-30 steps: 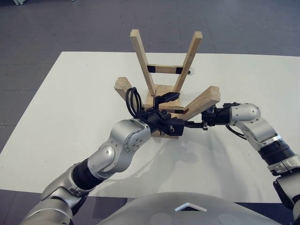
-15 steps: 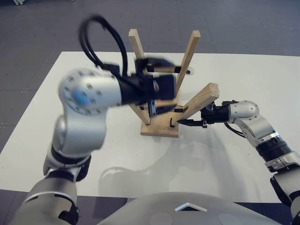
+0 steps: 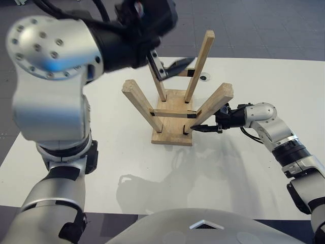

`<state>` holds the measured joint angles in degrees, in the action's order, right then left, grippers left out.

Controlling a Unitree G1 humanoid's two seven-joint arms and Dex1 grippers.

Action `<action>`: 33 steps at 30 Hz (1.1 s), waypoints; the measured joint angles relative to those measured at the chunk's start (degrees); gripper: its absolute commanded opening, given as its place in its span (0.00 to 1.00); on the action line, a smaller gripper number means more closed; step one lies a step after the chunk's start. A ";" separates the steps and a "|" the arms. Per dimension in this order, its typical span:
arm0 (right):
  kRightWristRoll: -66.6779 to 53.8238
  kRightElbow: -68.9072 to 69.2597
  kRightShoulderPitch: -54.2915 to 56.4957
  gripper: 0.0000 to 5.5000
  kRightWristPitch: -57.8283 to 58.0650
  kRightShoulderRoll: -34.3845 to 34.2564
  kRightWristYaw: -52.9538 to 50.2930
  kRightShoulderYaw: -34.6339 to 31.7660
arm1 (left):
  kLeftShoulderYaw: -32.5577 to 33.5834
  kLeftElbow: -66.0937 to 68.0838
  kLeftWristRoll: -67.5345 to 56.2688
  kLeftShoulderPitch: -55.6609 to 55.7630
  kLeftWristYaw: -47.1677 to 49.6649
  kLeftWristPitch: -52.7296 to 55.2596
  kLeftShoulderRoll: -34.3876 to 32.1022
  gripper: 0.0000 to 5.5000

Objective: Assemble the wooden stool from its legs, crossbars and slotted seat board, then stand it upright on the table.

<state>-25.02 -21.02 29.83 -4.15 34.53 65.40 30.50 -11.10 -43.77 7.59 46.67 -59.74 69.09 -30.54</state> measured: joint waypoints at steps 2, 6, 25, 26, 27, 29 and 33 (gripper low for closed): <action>0.00 0.01 0.00 0.37 0.00 0.00 0.04 0.00 | -5.11 -2.15 -0.09 -4.09 1.33 -0.07 -0.63 0.86; 0.00 -0.14 0.29 0.37 -0.02 0.00 0.24 0.21 | -11.94 -4.54 -0.23 -8.81 4.21 -0.07 -0.97 0.86; 0.19 -9.40 8.44 0.37 -2.46 -2.21 3.55 6.78 | -33.81 -6.05 9.01 -11.15 10.36 -11.25 -11.54 0.86; 0.19 -10.67 9.12 0.37 -2.89 -2.60 4.29 6.96 | -33.83 -6.05 9.01 -11.15 10.36 -11.24 -11.54 0.86; 0.18 -12.53 10.02 0.37 -3.73 -3.20 5.26 7.21 | -33.82 -6.07 8.98 -11.15 10.36 -11.19 -11.53 0.86; 0.18 -14.99 11.03 0.37 -4.66 -4.10 6.55 7.26 | -33.58 -6.07 8.84 -11.14 10.35 -10.97 -11.41 0.86; 0.16 -18.06 12.15 0.37 -6.02 -5.11 8.15 7.26 | -26.53 -5.80 6.04 -10.66 10.35 -8.58 -7.91 0.86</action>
<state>-24.86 -39.08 41.98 -10.16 29.42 73.55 37.76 -37.63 -49.57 13.64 36.01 -49.39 60.51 -38.45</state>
